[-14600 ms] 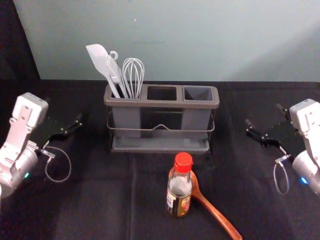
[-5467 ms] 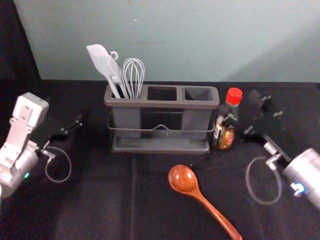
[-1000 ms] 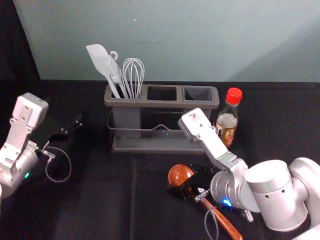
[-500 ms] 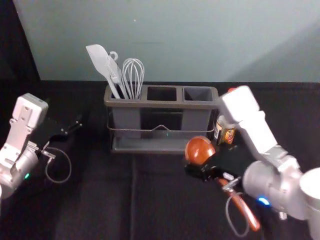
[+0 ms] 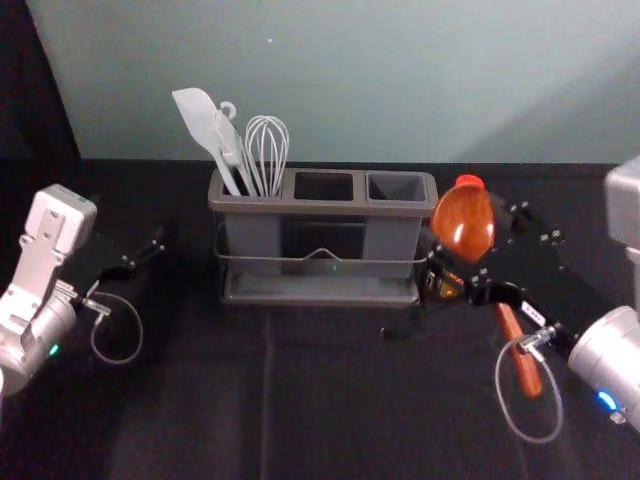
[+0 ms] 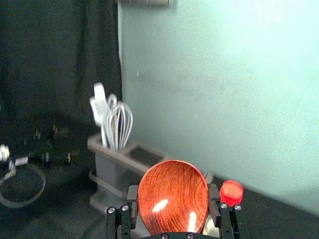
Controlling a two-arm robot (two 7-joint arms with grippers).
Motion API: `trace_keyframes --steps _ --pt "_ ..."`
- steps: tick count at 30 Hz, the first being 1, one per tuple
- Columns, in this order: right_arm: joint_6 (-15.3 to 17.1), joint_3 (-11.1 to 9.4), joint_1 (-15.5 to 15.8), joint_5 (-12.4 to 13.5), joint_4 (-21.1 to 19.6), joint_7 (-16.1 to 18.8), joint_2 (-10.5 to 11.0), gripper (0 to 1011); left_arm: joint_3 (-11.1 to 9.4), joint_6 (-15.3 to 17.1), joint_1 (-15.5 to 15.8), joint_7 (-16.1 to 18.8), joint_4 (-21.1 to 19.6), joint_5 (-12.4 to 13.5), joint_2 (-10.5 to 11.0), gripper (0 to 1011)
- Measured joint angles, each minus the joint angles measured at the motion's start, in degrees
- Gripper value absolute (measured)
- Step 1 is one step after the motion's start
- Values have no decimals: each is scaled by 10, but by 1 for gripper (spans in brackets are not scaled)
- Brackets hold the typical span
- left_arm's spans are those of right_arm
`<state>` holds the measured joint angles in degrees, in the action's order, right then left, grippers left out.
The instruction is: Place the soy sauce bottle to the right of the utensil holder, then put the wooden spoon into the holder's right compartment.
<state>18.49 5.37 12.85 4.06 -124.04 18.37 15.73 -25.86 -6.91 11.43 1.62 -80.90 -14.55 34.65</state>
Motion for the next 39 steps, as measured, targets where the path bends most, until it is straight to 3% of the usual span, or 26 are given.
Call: trace_keyframes --steps 7,9,10,12,14,19,39 --pt "-151 -2 22 5 23 -17 -7 837 0 0 0 0 0 0 0 1000" --pt "-221 -7 25 36 42 -7 -9 837 0 0 0 0 0 0 0 1000" --pt "-221 -7 25 36 42 -7 -9 837 0 0 0 0 0 0 0 1000" --pt "-274 -11 24 79 63 15 -9 837 0 0 0 0 0 0 0 1000" --pt "-291 -12 21 97 73 25 -9 837 0 0 0 0 0 0 0 1000" --pt "-312 -7 12 125 93 40 -2 837 0 0 0 0 0 0 0 1000" --pt "-317 -5 9 130 98 41 0 837 0 0 0 0 0 0 0 1000"
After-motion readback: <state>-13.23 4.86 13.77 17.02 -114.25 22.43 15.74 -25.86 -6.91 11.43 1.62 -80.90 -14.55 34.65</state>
